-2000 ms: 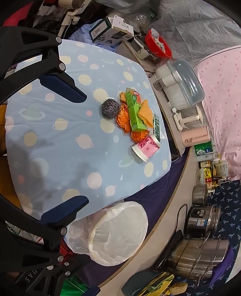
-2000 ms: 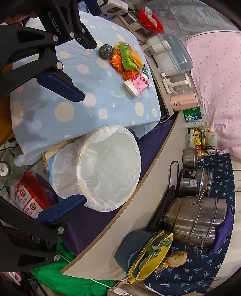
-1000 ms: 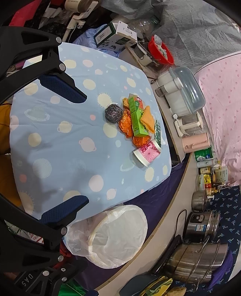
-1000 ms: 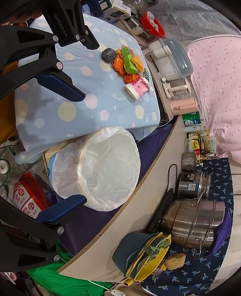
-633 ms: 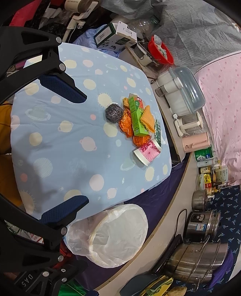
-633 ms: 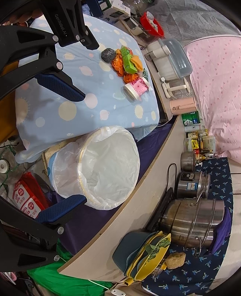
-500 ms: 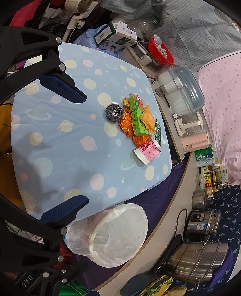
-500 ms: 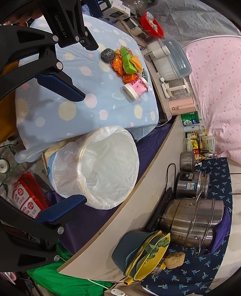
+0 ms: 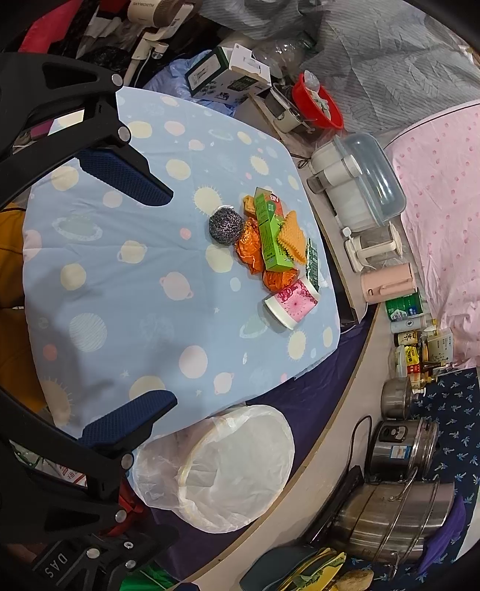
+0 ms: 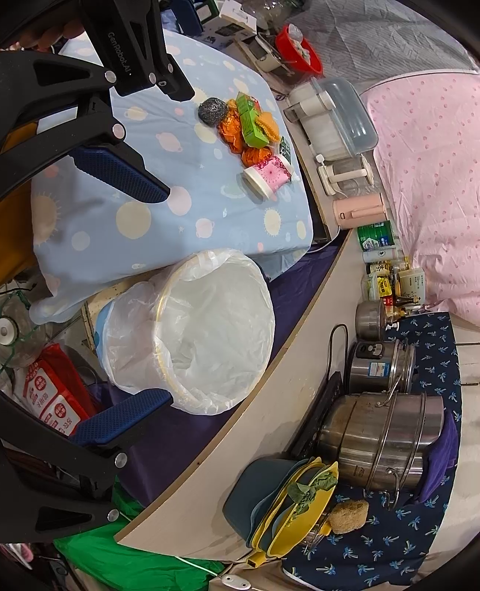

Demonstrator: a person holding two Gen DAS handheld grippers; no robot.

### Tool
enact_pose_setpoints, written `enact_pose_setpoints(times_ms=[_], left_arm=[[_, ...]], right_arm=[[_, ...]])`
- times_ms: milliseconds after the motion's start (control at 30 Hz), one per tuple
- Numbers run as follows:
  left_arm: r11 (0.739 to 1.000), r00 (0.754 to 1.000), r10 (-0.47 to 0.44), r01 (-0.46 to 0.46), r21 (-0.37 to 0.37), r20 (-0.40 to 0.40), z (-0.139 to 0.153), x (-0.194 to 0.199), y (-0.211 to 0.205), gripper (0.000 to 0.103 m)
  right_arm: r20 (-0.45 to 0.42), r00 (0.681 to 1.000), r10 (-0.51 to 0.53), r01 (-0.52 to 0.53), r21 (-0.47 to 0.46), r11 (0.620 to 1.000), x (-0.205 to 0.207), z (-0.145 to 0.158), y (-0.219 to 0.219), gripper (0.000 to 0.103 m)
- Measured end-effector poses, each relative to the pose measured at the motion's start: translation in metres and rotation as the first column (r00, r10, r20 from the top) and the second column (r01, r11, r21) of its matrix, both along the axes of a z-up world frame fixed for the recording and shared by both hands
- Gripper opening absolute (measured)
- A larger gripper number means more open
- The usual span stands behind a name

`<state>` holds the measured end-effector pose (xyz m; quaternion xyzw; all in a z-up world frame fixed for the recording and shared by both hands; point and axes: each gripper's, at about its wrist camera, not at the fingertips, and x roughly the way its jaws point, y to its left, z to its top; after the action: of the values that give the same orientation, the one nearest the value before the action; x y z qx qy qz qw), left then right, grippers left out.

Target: Collect trash

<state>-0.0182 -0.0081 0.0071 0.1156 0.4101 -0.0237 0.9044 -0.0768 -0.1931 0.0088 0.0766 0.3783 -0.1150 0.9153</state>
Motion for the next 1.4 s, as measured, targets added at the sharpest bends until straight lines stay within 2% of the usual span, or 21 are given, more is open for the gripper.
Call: enact_pose_setpoints(times_ms=[1400], left_arm=[[1.0, 1.0, 0.024, -0.024, 0.003, 0.012, 0.0005, 0.0016, 0.0097, 0.095]], right_arm=[[-0.001, 1.0, 0.003, -0.003, -0.001, 1.0, 0.0009, -0.0017, 0.0052, 0.096]])
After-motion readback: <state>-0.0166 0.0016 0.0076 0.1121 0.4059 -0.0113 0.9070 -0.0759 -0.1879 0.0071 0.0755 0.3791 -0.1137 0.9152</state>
